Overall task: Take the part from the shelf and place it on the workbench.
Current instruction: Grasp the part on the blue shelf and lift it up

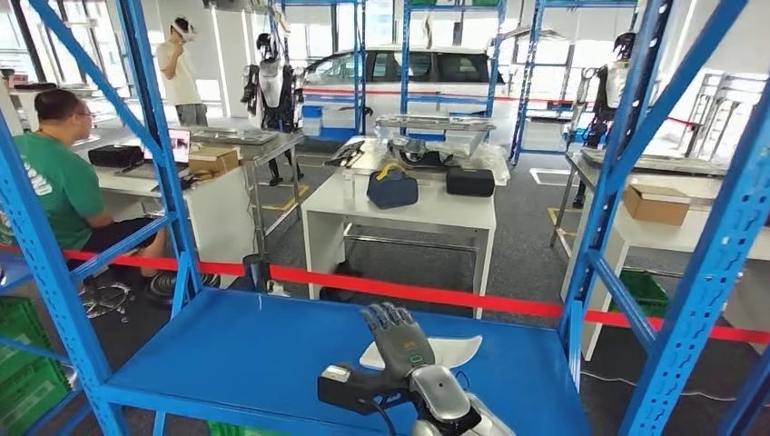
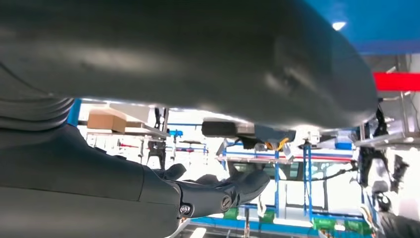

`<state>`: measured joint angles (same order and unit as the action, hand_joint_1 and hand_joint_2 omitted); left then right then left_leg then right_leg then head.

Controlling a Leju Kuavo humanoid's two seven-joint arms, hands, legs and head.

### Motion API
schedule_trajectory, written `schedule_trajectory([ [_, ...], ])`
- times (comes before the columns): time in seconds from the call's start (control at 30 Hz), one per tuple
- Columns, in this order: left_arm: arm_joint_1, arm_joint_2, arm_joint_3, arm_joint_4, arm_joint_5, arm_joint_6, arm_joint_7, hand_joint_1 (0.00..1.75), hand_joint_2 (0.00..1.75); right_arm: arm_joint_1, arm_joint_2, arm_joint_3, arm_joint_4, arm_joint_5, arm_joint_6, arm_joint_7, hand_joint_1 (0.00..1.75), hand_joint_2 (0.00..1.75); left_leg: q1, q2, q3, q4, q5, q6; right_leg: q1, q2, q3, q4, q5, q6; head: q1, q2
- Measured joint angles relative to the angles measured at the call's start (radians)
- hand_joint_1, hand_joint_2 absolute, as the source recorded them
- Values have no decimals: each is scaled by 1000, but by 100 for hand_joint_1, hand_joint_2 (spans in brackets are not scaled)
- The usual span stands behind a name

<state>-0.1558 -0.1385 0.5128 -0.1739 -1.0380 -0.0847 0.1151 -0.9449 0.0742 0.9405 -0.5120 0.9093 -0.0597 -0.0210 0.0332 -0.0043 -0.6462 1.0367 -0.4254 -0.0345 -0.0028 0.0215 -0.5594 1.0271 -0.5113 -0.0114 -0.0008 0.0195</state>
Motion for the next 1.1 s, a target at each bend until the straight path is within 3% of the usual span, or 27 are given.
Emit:
schedule_trajectory([
  [0.07,1,0,0,-1,0,0,-2,0,0,3,-8,-2,1,0,-1,-1,0,0,2,-1,6,1,-4,16,-2,-4,-4,19,-13,8,1,0],
  [0.1,-1,0,1,-1,0,0,-3,0,0,2,-12,-3,1,0,-2,-2,0,0,3,-1,11,1,-8,22,-4,-7,-21,53,-28,13,2,0],
  [0.2,-2,1,1,-2,0,0,-7,0,0,12,-21,-4,4,-1,-2,-4,0,0,0,0,26,0,-25,32,-5,-13,-144,246,-82,22,3,0],
  [0.23,-2,1,1,-2,0,0,-7,0,0,19,-23,-4,5,-1,-2,-4,0,0,-1,0,32,0,-31,33,-5,-14,-181,287,-80,22,3,0],
  [0.27,-1,1,1,-2,0,0,-7,0,0,25,-27,-4,7,-1,-2,-4,0,0,-2,-1,40,0,-38,33,-4,-14,-198,288,-56,19,3,0],
  [0.3,0,1,1,-2,0,0,-7,0,0,29,-30,-4,8,-1,-3,-2,0,0,-3,-3,49,0,-45,32,-4,-14,-195,250,-15,14,4,0],
  [0.37,1,1,3,-2,1,1,-8,0,0,33,-39,-5,9,-1,-6,1,0,0,-6,-4,68,-1,-59,28,1,-16,-148,109,75,-1,3,0],
  [0.43,0,1,7,-2,1,2,-8,0,0,35,-47,-7,10,0,-9,2,0,0,-6,-4,77,-4,-69,19,11,-18,-110,16,106,-12,3,0],
  [0.5,0,1,9,-2,2,3,-9,0,0,41,-56,-12,11,0,-12,2,0,0,-6,-3,84,-11,-75,6,19,-17,-100,0,96,-18,2,0],
  [0.6,1,1,10,-4,2,3,-10,0,0,48,-71,-28,15,-1,-15,5,0,0,-6,0,78,19,-95,-6,10,-16,-72,-18,90,-29,0,1],
  [0.63,2,2,10,-4,2,3,-10,0,0,51,-74,-33,16,-2,-16,6,0,0,-6,1,53,66,-114,-7,7,-17,-61,-23,86,-34,-1,1],
  [0.7,3,4,12,-4,2,4,-10,0,0,61,-79,-39,18,-2,-17,6,0,0,-8,1,-24,197,-157,-9,10,-16,-48,-23,74,-42,-2,1],
  [0.73,5,5,13,-4,2,4,-10,0,0,68,-81,-41,19,-2,-17,7,0,0,-8,1,-60,244,-162,-10,11,-15,-42,-21,67,-43,-2,0],
  [0.77,7,5,14,-4,2,4,-10,0,0,75,-83,-43,21,-2,-17,8,0,0,-9,1,-81,259,-148,-9,13,-13,-35,-20,59,-43,-2,0],
  [0.8,8,6,15,-4,2,4,-10,0,0,80,-85,-45,23,-2,-17,9,0,0,-9,1,-83,236,-115,-8,13,-12,-27,-18,51,-42,-2,0],
  [0.87,11,8,16,-4,2,4,-10,0,0,83,-88,-47,25,-2,-17,11,0,0,-12,1,-41,109,-25,1,14,-9,-10,-12,33,-38,-2,0],
  [0.9,11,9,17,-4,2,4,-10,0,0,83,-89,-48,26,-2,-17,11,0,0,-15,1,-15,48,1,6,15,-8,-6,-8,25,-34,-2,0],
  [0.97,10,10,17,-4,1,5,-10,0,0,84,-91,-49,27,-2,-17,11,0,0,-20,0,11,-9,9,14,16,-6,-5,-5,15,-25,-3,0],
  [1.1,10,10,20,-5,0,6,-11,0,0,86,-103,-54,29,-2,-19,17,0,0,-15,-1,27,-25,-3,31,13,-7,-15,18,-6,-3,-2,1],
])
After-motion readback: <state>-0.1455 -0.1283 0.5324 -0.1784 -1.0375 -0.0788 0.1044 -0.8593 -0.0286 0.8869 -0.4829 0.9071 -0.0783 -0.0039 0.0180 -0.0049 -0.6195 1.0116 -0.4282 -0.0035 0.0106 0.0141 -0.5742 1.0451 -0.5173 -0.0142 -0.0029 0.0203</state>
